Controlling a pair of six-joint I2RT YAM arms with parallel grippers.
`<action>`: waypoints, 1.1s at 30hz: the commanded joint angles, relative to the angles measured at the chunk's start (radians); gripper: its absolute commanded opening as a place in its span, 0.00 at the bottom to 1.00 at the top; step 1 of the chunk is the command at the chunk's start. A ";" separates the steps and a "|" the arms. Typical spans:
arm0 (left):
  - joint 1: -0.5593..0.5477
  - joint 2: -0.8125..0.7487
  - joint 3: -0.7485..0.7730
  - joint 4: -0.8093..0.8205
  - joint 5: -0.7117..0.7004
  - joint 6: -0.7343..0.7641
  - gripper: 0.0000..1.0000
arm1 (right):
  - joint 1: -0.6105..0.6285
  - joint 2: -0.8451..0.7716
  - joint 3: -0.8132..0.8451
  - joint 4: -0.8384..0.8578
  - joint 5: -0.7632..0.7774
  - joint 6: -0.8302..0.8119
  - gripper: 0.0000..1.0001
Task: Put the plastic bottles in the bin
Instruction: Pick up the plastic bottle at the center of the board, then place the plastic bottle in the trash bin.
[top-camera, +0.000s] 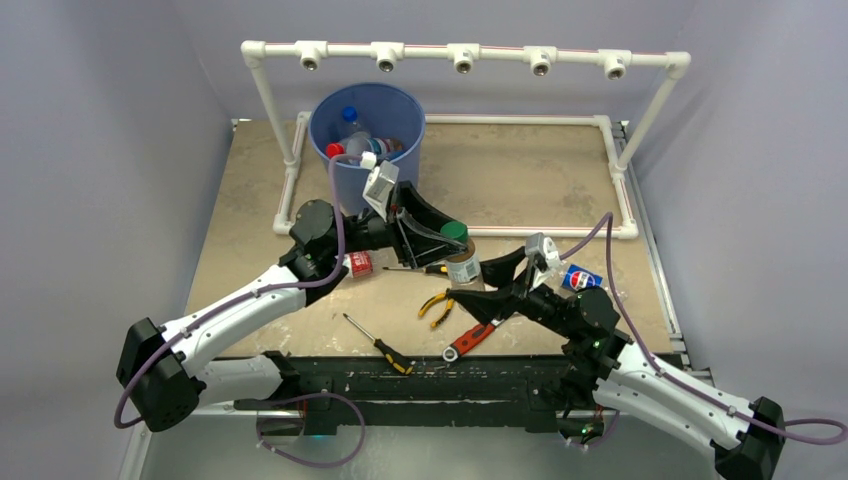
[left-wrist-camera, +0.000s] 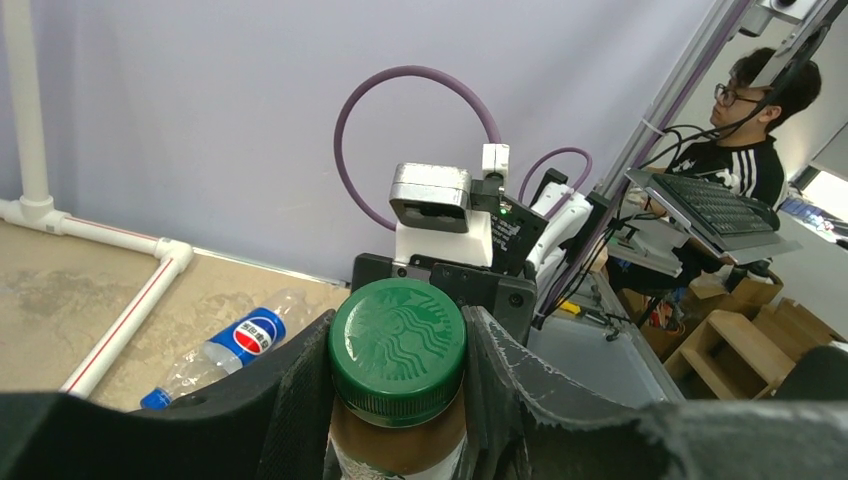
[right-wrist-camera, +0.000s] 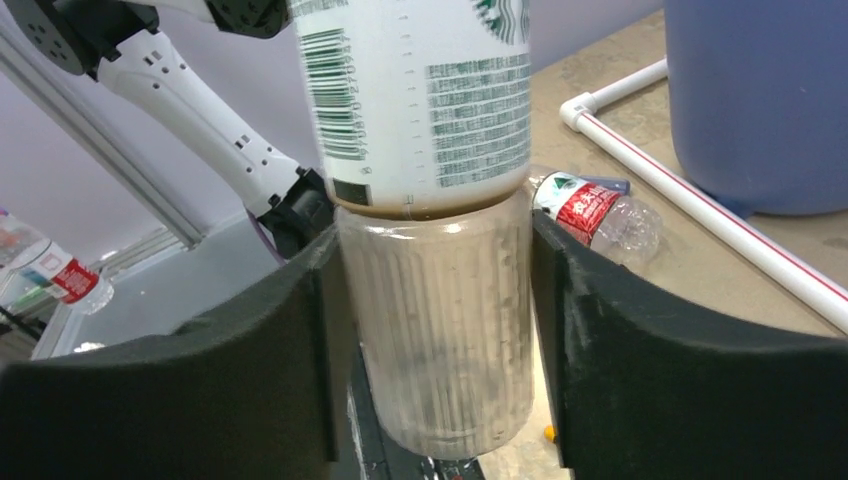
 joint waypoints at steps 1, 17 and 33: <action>0.002 -0.010 -0.006 0.063 0.022 -0.005 0.00 | 0.003 0.006 0.021 -0.010 0.035 0.016 0.74; 0.002 -0.165 0.228 -0.298 -0.747 0.469 0.00 | 0.003 -0.355 0.139 -0.395 0.239 0.057 0.99; 0.199 0.262 0.298 0.269 -0.814 0.801 0.00 | 0.003 -0.539 0.102 -0.548 0.469 0.092 0.98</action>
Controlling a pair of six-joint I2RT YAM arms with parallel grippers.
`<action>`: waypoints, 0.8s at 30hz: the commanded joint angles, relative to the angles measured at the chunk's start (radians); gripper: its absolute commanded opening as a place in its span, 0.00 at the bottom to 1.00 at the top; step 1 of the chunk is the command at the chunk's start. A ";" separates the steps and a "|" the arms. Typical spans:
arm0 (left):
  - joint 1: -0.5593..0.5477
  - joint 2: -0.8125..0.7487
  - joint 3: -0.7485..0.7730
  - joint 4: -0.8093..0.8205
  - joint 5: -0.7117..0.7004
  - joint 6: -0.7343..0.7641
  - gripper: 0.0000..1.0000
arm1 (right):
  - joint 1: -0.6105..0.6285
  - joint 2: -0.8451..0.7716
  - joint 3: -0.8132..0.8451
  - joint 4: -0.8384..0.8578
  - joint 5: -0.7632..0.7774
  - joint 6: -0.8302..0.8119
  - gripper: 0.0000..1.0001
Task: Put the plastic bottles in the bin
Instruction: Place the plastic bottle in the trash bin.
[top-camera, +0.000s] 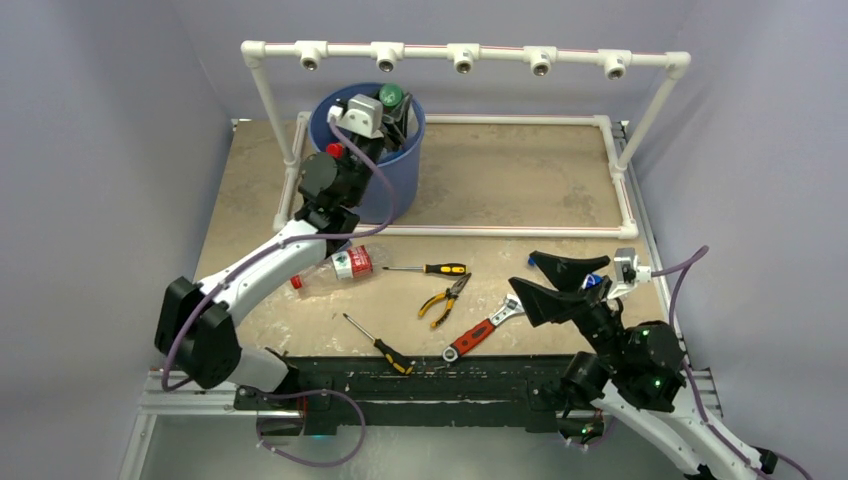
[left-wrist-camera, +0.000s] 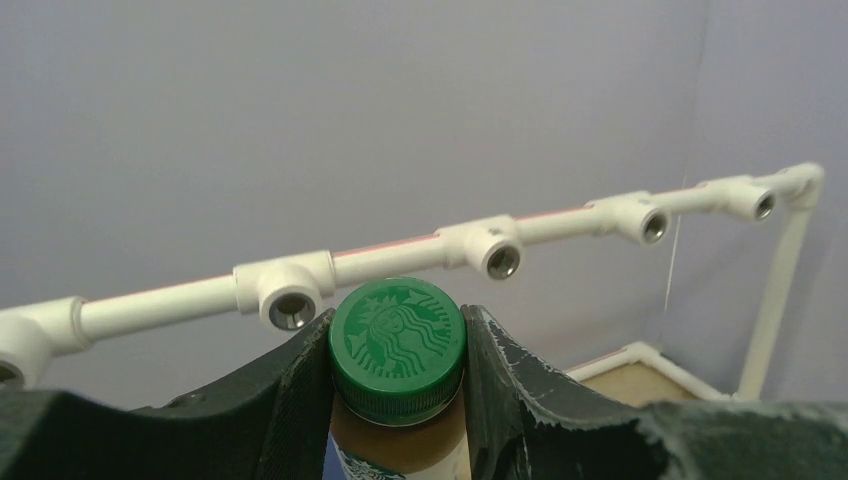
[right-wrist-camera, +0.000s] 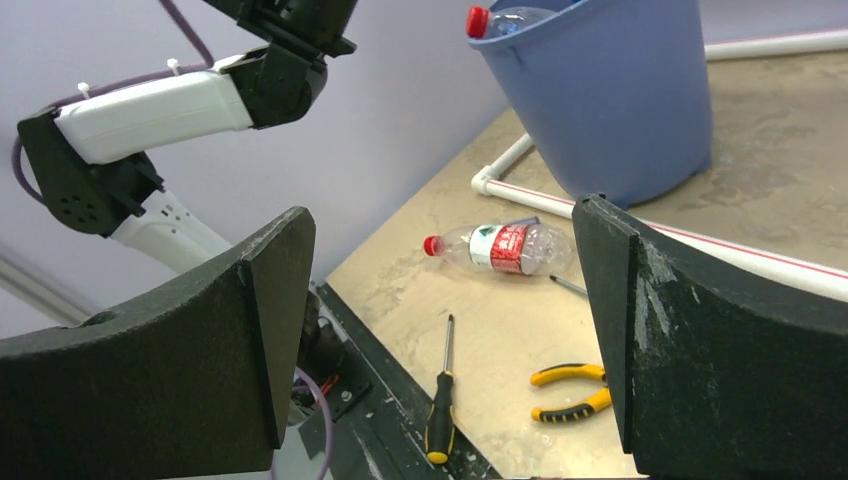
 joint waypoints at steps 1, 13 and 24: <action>0.039 0.054 0.063 0.122 0.040 0.030 0.00 | 0.005 -0.013 0.030 -0.059 0.086 0.008 0.98; 0.122 0.247 -0.026 0.300 0.116 -0.011 0.00 | 0.005 -0.013 0.021 -0.064 0.079 0.014 0.97; 0.158 0.319 -0.076 0.296 0.148 -0.110 0.00 | 0.005 -0.007 0.011 -0.057 0.072 0.014 0.97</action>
